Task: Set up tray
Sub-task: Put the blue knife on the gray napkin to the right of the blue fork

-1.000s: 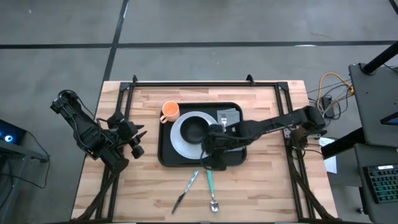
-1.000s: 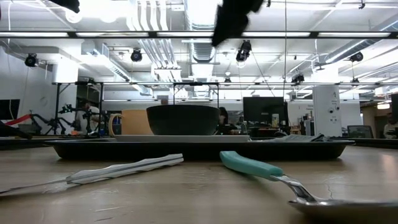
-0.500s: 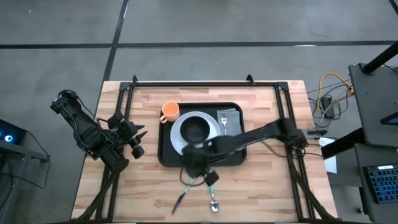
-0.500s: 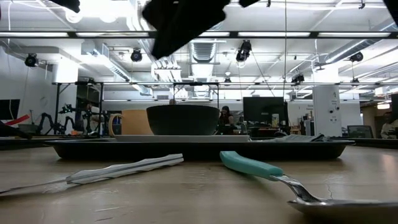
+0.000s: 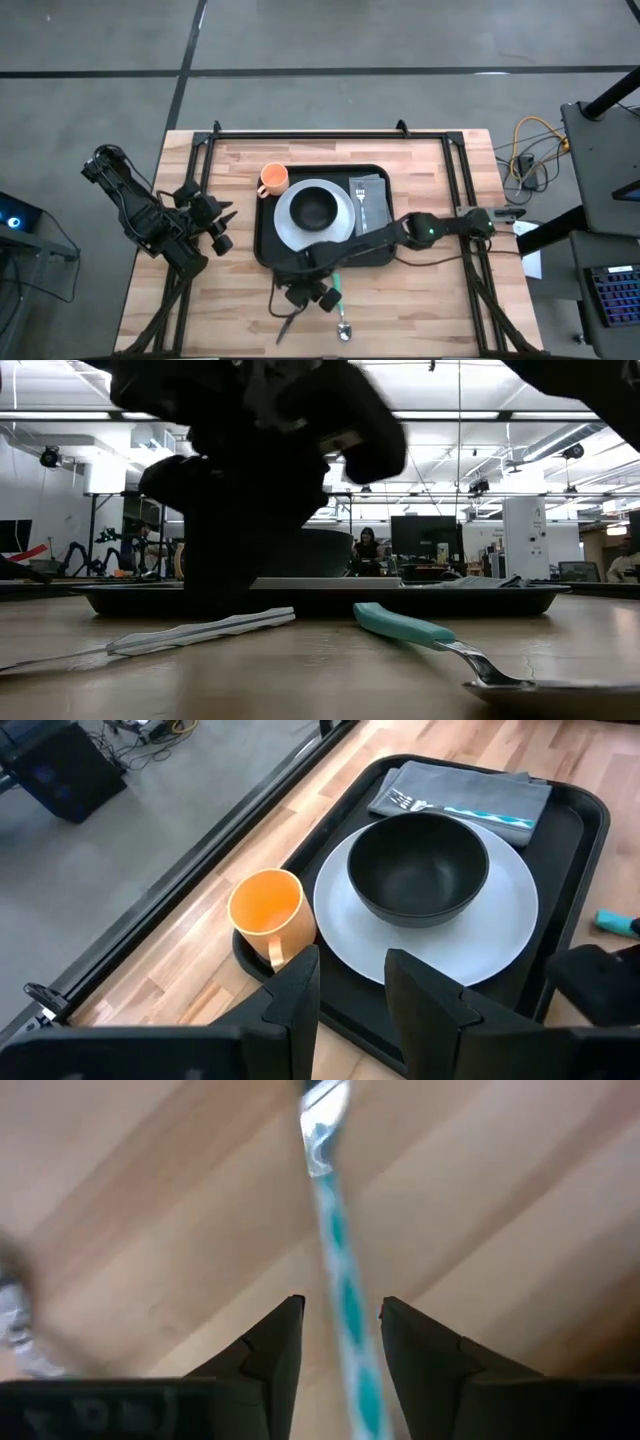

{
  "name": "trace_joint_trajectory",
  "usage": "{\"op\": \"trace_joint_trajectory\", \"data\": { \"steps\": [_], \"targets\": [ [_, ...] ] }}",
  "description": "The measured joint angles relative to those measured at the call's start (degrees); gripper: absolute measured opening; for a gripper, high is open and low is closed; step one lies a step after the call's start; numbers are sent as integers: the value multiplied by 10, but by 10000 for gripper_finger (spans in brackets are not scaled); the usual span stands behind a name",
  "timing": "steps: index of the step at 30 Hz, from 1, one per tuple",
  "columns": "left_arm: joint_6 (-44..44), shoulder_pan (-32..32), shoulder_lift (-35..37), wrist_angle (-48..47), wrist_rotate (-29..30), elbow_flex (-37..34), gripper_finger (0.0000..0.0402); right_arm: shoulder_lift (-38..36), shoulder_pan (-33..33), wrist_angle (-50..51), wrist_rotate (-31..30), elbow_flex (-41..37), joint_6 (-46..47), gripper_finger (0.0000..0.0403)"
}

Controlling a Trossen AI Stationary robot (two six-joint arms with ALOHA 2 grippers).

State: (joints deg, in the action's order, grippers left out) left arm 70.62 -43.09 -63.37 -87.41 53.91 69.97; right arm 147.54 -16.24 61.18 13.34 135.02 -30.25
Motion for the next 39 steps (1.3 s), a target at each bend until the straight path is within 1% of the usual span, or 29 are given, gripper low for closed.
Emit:
{"op": "trace_joint_trajectory", "data": {
  "steps": [2, 6, 14, 23, 32, 39],
  "targets": [
    [0, 0, 0, 0, 0, 0, 98, 1, -2, -18, -3, -4, -1, 133],
    [0, 0, 0, 0, -5, 0, 98, 0, -13, -34, -26, -5, -10, 136],
    [0, 0, 0, 3, -5, 0, 98, -1, -15, -58, -28, -5, 5, 127],
    [0, 0, 0, 5, -5, 0, 98, 0, -21, -83, -25, -7, 28, 134],
    [0, 0, 0, 14, -5, 0, 98, 0, -38, -110, -27, -36, 29, 134],
    [0, 0, 0, 19, -4, 0, 98, 1, -38, -128, -29, -49, 40, 127]
  ]
}}
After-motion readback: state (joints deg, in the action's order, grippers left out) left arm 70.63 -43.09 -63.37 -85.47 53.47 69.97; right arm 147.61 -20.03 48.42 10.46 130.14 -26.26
